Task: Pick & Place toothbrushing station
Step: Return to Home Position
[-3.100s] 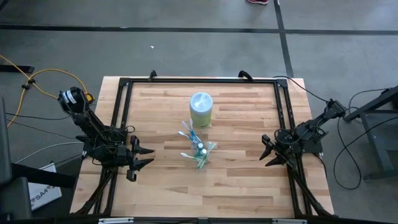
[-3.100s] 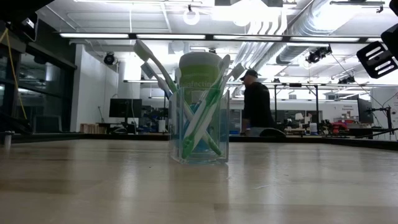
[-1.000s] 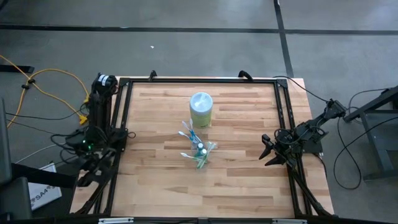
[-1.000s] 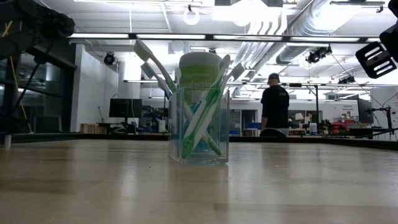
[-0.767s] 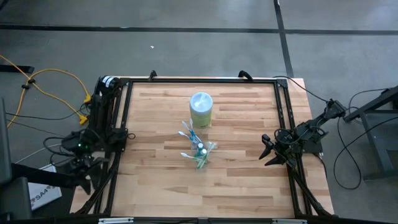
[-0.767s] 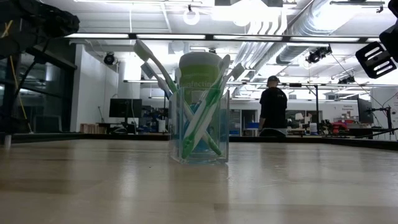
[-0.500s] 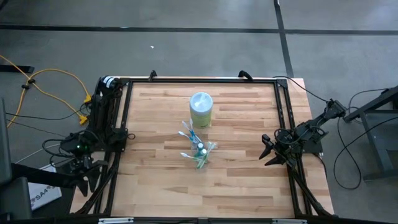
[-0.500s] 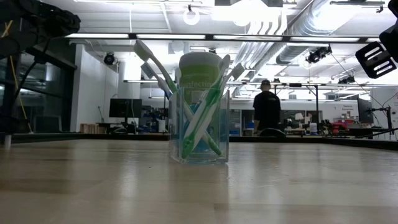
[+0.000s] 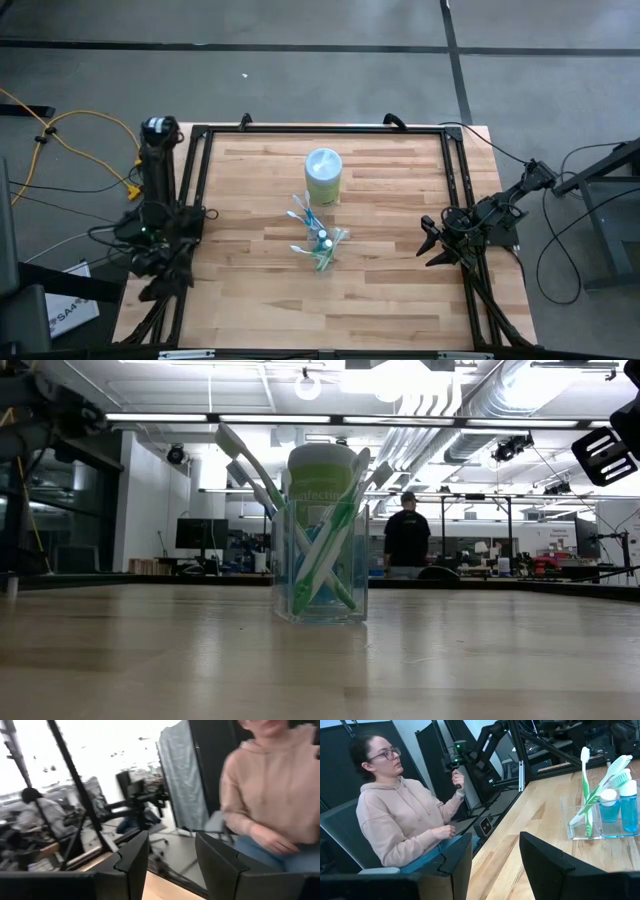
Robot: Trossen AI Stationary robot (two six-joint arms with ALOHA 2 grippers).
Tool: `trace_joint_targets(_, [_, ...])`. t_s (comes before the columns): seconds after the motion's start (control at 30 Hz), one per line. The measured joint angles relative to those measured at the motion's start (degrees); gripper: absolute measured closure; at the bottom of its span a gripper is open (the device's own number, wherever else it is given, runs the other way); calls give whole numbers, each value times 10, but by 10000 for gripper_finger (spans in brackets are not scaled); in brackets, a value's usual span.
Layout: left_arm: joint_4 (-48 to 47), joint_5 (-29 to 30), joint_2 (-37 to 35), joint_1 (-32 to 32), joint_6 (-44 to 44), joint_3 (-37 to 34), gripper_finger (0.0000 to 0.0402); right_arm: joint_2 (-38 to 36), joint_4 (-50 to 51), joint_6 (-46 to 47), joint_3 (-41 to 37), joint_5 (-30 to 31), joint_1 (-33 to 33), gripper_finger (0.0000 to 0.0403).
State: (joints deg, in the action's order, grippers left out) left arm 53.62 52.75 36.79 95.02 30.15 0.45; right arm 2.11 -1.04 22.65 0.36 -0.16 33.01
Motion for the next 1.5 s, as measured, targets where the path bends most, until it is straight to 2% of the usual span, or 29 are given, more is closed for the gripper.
trace_joint_targets(0.2, [4,-105,-10,-162,-42,0,245,0,0,0,0,0,0,247])
trace_joint_targets(0.6, [-72,-388,-7,-457,-192,0,245,0,0,0,0,0,0,247])
trace_joint_targets(0.9, [-116,-517,-7,-631,-265,0,245,0,0,0,0,0,0,247])
trace_joint_targets(1.17, [-131,-709,-7,-769,-300,0,245,0,0,0,0,0,0,247])
trace_joint_targets(1.4, [-141,-893,-7,-854,-302,0,245,0,0,0,0,0,0,247])
trace_joint_targets(1.5, [-146,-938,-7,-883,-304,0,245,0,0,0,0,0,0,247])
